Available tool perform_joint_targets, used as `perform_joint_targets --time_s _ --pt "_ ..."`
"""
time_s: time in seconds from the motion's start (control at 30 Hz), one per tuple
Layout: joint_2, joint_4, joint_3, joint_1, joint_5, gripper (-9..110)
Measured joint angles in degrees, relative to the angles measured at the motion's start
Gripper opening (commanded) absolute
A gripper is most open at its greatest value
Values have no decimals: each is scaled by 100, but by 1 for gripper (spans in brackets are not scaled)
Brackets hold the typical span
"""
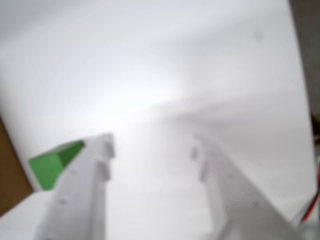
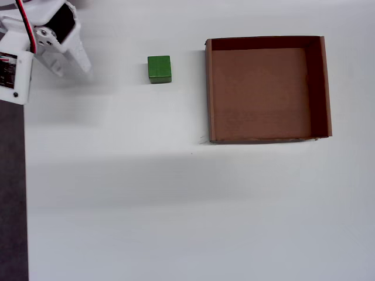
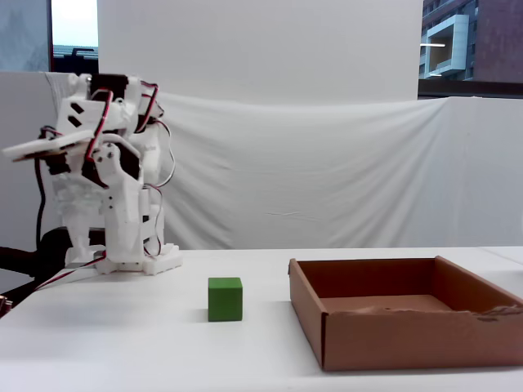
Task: Grasp a green cube and put it in a box.
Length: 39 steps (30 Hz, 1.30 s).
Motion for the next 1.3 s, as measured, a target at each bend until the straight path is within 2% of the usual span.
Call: perform_joint_targets --time_s 0.5,1.3 --pt "-2830 1415 -2153 -1556 -246 21" --pt "-4764 1521 -3929 -2320 -167 21"
